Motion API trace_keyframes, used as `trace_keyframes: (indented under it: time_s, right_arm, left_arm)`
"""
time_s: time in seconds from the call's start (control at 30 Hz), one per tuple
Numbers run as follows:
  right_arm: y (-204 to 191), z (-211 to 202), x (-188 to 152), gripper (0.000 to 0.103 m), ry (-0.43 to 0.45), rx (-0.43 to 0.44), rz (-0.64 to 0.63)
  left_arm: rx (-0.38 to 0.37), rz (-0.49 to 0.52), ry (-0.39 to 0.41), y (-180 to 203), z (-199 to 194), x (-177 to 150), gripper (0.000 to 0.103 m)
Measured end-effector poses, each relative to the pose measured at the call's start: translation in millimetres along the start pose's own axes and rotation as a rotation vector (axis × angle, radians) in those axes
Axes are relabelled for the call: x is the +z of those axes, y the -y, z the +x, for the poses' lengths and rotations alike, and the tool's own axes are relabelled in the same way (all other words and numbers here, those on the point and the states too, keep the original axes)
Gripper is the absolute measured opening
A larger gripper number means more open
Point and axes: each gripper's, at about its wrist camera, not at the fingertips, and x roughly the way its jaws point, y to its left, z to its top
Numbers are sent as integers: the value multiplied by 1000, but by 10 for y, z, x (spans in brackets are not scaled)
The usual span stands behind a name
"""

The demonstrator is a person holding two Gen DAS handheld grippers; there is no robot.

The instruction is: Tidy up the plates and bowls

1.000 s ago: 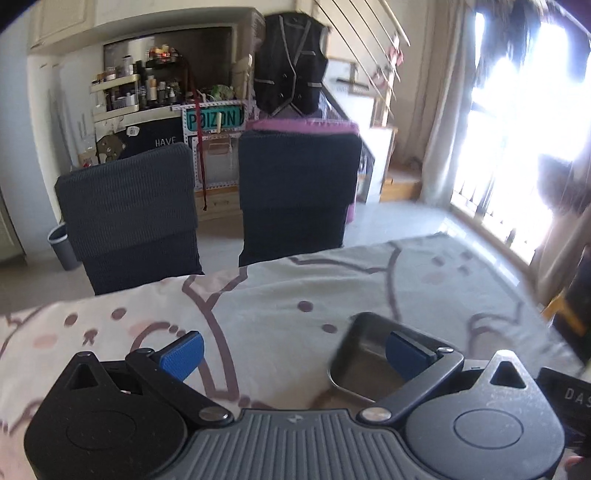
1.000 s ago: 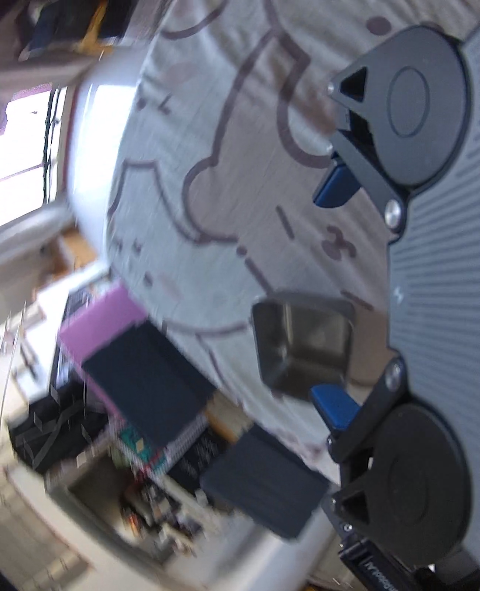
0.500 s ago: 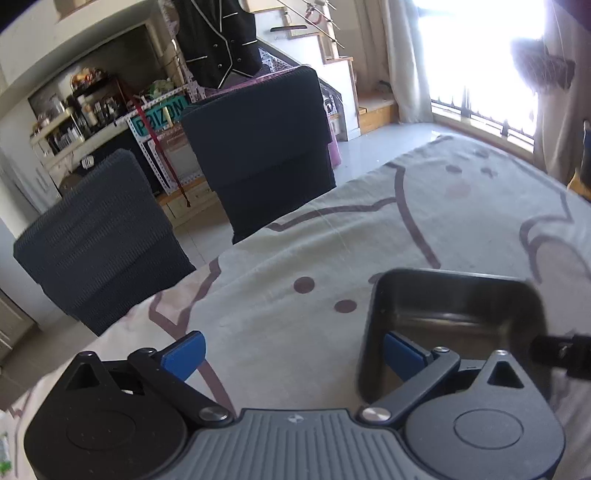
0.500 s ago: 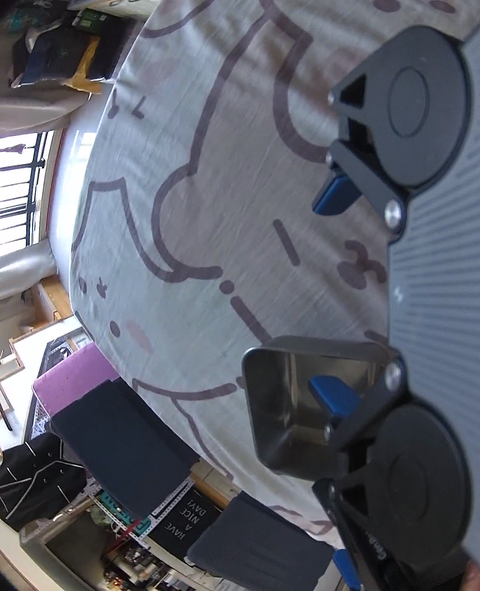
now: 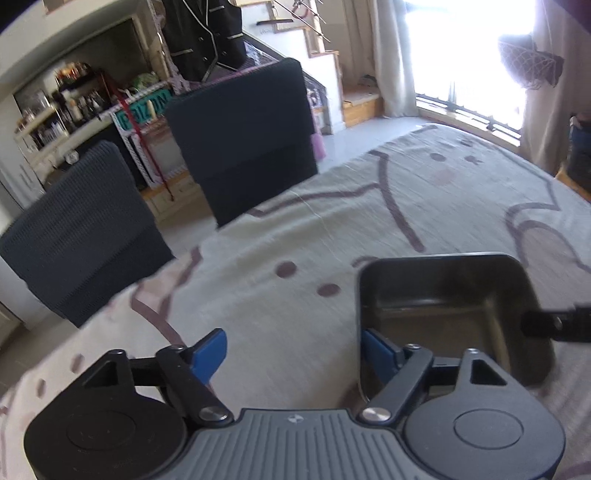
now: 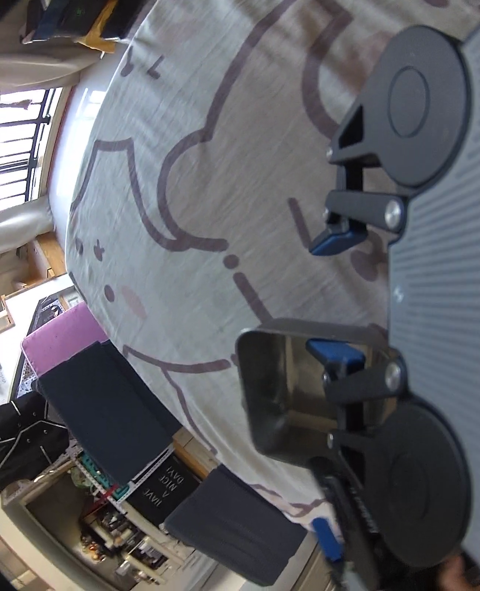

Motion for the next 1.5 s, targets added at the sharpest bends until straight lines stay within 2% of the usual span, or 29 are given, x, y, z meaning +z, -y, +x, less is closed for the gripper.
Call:
trace_keyframes:
  time_s: [0.07,0.2,0.33,0.37,0.53,0.7,0.93,1.27,1.5]
  right_arm:
    - [66,0,41,45,-3,33,18]
    - [-16,-13,52,23,13,63,-59]
    - [-93,-18,53,8,22,74,-134]
    - [-101,-19,62,7,22,80,-147]
    - [-91,-43,59,4,16,64,-191]
    - [-38,-212,77,3,15,90,-198]
    - [-87,-727,32,3,76,135,-291]
    - [-91,-1515,-107,3,83,228,-390]
    - [-19,-1962,-298,3,105,272,-443]
  left_arm:
    - [-43,-49,-3,-15,-25,-29,56]
    - [-122,-207,-29,-67,-23,-54,31]
    - [-164,-247,-37,-19,-44,-52,6]
    - [-172,-250,-39,-3,-57,-53,3]
    - [-207,-254,-25,37,-217,-122,2]
    - [-217,-296,14,36,-511,-195,2]
    - [-216,-328,72,54,-1107,-277,3]
    - [-199,-363,157,92,-2003,-511,4]
    - [-219,-386,205,160,-2474,-769,5]
